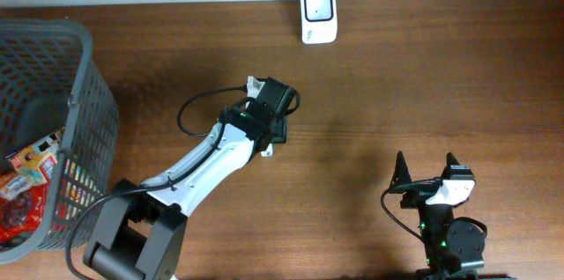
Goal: Scan the item barcode
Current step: 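Grasp the green tissue pack in the basket with the left gripper, place on table, then lift the large yellow snack bag from the basket with the left gripper onto the table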
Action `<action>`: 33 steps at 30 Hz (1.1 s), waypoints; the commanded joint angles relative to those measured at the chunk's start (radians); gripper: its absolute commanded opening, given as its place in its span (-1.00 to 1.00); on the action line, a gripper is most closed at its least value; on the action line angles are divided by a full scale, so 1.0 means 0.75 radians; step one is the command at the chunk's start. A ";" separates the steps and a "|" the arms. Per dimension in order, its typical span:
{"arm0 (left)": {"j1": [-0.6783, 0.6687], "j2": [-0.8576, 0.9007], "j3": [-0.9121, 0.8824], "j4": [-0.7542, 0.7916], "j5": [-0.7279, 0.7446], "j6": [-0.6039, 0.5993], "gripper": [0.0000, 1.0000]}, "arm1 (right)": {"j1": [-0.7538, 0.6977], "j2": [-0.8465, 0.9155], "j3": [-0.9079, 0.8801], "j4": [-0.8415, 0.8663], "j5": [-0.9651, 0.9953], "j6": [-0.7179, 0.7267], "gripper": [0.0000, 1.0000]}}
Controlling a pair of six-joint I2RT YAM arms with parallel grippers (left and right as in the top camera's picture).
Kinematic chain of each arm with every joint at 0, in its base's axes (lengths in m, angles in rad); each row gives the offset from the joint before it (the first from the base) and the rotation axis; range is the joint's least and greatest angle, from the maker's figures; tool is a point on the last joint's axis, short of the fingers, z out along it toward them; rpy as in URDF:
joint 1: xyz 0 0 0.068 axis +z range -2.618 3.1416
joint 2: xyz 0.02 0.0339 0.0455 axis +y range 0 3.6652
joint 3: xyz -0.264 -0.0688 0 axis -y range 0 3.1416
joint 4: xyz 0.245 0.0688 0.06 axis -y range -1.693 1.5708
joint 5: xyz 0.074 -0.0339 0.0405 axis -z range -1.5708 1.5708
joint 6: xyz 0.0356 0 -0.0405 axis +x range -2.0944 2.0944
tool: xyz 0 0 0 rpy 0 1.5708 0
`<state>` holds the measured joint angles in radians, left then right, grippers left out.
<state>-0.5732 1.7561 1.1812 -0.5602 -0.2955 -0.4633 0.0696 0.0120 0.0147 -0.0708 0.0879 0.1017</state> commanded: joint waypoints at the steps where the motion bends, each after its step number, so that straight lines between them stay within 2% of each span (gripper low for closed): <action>1: -0.001 -0.037 0.113 -0.120 0.004 0.046 0.57 | -0.007 -0.008 -0.012 -0.004 0.003 -0.001 0.97; 4: 0.050 -0.187 0.400 -0.351 0.004 0.046 0.57 | -0.007 -0.008 -0.012 -0.004 0.003 -0.001 0.97; 7: 0.187 -0.346 0.605 -0.466 -0.001 0.102 0.56 | -0.007 -0.008 -0.012 -0.004 0.003 -0.001 0.97; 8: 0.355 -0.452 0.676 -0.503 -0.001 0.103 0.55 | -0.007 -0.008 -0.012 -0.004 0.003 -0.001 0.97; 9: 0.451 -0.500 0.684 -0.503 0.000 0.102 0.56 | -0.007 -0.008 -0.012 -0.004 0.003 -0.001 0.97; 11: 0.765 -0.617 0.683 -0.514 0.005 0.100 0.55 | -0.007 -0.008 -0.012 -0.004 0.003 -0.001 0.97; 14: 1.213 -0.656 0.683 -0.608 0.005 0.070 0.57 | -0.007 -0.008 -0.012 -0.004 0.003 -0.001 0.97; 16: 1.363 -0.610 0.683 -0.643 0.005 -0.021 0.57 | -0.007 -0.008 -0.012 -0.004 0.003 -0.001 0.97; 18: 1.487 -0.515 0.683 -0.641 0.005 -0.025 0.57 | -0.007 -0.008 -0.012 -0.004 0.003 -0.001 0.97; 20: 1.552 -0.363 0.683 -0.642 0.006 -0.025 0.57 | -0.007 -0.008 -0.012 -0.004 0.003 -0.001 0.97; 26: 1.560 0.158 0.682 -0.742 0.005 -0.035 0.57 | -0.007 -0.008 -0.012 -0.004 0.003 -0.001 0.97; 33: 1.560 0.434 0.674 -0.850 0.033 -0.063 0.61 | -0.007 -0.008 -0.012 -0.004 0.003 -0.001 0.97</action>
<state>0.5915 2.0430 1.6878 -1.1934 -0.2886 -0.4961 0.0696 0.0120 0.0147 -0.0708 0.0879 0.1017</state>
